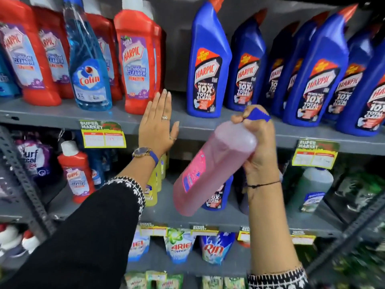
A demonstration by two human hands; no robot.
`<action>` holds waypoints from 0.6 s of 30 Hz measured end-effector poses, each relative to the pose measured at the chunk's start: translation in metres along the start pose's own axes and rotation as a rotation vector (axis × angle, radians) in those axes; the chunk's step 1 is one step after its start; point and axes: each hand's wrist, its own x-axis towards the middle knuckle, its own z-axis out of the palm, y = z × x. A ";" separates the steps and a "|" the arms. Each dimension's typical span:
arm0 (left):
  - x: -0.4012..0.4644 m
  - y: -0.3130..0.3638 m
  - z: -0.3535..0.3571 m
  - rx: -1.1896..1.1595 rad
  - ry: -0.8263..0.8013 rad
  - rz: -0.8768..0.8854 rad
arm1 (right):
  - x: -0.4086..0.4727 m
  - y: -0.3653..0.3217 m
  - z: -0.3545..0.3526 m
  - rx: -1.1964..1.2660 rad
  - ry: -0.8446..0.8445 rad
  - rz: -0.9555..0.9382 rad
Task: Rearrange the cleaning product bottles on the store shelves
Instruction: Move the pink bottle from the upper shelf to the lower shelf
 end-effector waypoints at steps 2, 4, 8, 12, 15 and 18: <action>0.000 0.000 0.001 0.010 0.016 0.001 | -0.006 0.024 0.004 -0.123 0.040 0.038; 0.000 0.000 0.002 0.009 0.030 -0.006 | -0.013 0.051 -0.005 -0.208 0.060 0.063; -0.001 -0.001 0.004 0.009 0.073 -0.006 | -0.025 0.097 -0.021 -0.380 0.100 0.063; -0.001 -0.001 0.007 0.022 0.100 0.000 | -0.029 0.139 -0.034 -0.449 0.142 0.076; -0.001 -0.002 0.009 0.033 0.110 0.000 | -0.031 0.168 -0.033 -0.556 0.228 0.083; -0.001 -0.003 0.009 0.033 0.132 0.014 | -0.035 0.192 -0.026 -0.730 0.359 0.036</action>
